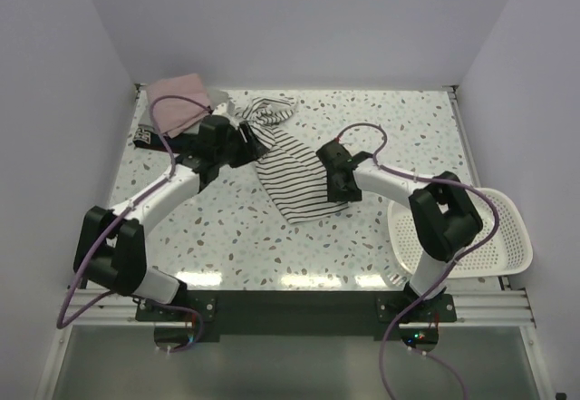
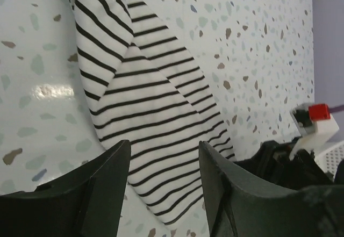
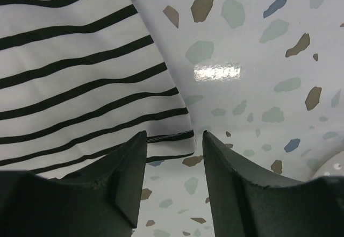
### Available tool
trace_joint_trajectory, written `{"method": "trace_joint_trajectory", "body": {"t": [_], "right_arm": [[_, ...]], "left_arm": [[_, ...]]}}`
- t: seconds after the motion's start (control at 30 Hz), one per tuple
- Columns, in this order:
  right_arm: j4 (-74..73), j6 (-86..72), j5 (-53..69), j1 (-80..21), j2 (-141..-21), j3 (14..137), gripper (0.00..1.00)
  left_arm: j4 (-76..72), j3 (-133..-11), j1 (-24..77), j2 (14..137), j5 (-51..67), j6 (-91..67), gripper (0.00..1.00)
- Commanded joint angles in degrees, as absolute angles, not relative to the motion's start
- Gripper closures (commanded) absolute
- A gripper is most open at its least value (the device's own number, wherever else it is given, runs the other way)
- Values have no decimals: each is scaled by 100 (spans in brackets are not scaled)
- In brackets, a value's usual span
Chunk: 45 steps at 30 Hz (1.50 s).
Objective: Fold and stack the tank tops
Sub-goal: Flatten the tank top out
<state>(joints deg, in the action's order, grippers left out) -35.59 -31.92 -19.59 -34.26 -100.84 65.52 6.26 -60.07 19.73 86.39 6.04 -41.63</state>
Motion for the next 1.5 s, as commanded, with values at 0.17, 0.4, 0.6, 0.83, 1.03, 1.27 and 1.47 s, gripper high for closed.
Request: {"method": "trace_joint_trajectory", "body": {"t": [0.17,0.4,0.6,0.83,1.03,1.27,1.47], "right_arm": [[-3147,-3472,-1855,-3305,-9984,6135,53],[-2874,-3603,-1635,-3313,-10099,5923,67],[-3690,-3560,-1775,-3348,-9151,6959,100],[-4218,-3392,-1459,-3761,-8543,8655,100],[-4666,-3314,-1837,-4552,-9131,10299,100],[-5570,-3077,-2231,-5185,-10657,13431,100],[-5872,-2778,-2846,-5212,-11092,14371,100]], "left_arm": [[79,-4914,2900,7928,949,-4430,43],[-112,-4255,3313,7559,844,-4605,43],[-333,-3701,3340,7234,914,-4667,46],[-940,-3182,3357,6865,1089,-4693,50],[-1309,-2910,3366,6592,1116,-4834,54],[-425,-2847,3323,5618,-139,-5097,52],[710,-3418,3130,5475,-896,-5002,50]]}}
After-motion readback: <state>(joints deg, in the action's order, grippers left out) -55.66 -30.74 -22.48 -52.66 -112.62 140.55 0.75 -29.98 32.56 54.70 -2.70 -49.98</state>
